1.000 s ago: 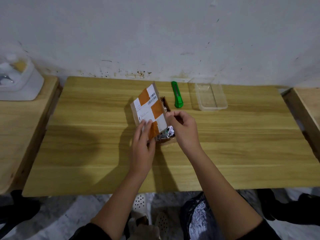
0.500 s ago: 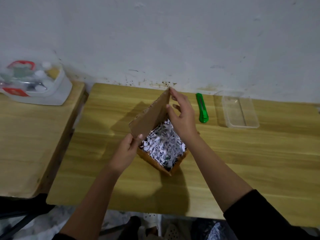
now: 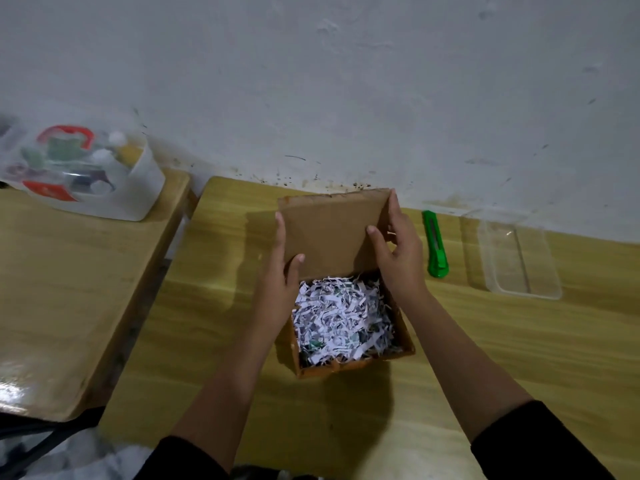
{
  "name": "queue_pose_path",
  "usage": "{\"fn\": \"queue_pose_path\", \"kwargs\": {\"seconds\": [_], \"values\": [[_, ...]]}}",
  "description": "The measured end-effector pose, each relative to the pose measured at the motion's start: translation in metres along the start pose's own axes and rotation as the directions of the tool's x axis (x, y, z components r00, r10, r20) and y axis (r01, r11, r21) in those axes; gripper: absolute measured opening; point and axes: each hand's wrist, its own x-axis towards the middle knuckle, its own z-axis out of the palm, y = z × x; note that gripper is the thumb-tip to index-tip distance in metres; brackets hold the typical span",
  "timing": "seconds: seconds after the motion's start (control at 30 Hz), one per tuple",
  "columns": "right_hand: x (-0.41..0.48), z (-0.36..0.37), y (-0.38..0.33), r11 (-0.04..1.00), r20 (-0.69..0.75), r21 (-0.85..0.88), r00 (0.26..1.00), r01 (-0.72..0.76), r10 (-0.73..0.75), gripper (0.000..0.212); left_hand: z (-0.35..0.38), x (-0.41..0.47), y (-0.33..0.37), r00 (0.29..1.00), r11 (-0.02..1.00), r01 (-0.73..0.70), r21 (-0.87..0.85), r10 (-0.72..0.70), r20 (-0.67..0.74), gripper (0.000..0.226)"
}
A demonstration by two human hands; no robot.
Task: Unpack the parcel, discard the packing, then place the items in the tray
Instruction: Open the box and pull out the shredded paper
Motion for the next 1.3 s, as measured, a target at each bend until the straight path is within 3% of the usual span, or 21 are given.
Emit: {"fn": "queue_pose_path", "kwargs": {"seconds": [0.3, 0.77, 0.93, 1.13, 1.2, 1.3], "values": [[-0.057, -0.05, 0.029, 0.981, 0.071, -0.122, 0.985, -0.148, 0.157, 0.075, 0.033, -0.002, 0.011, 0.945, 0.985, 0.026, 0.173, -0.081, 0.317, 0.068], [-0.09, -0.061, 0.031, 0.969, 0.095, -0.154, 0.973, -0.195, 0.211, 0.064, 0.052, -0.036, 0.019, 0.97, 0.951, 0.056, 0.303, -0.124, 0.211, 0.062], [-0.105, -0.07, 0.024, 0.952, 0.154, -0.252, 0.965, -0.171, 0.214, 0.059, 0.045, -0.05, 0.018, 0.973, 0.919, 0.066, 0.39, -0.146, 0.181, 0.055], [-0.131, -0.095, 0.003, 0.945, 0.167, -0.324, 0.982, -0.034, 0.093, 0.05, 0.019, -0.08, 0.041, 0.991, 0.827, -0.117, 0.549, 0.064, 0.114, 0.048], [-0.137, -0.097, -0.004, 0.94, 0.261, -0.336, 0.965, 0.054, 0.037, 0.051, 0.014, -0.09, 0.046, 0.964, 0.832, -0.209, 0.513, 0.089, 0.249, 0.053], [-0.138, -0.088, -0.008, 0.936, 0.51, -0.333, 0.857, 0.112, 0.078, 0.064, 0.016, -0.097, 0.044, 0.838, 0.816, -0.317, 0.483, 0.003, 0.545, 0.067]]}}
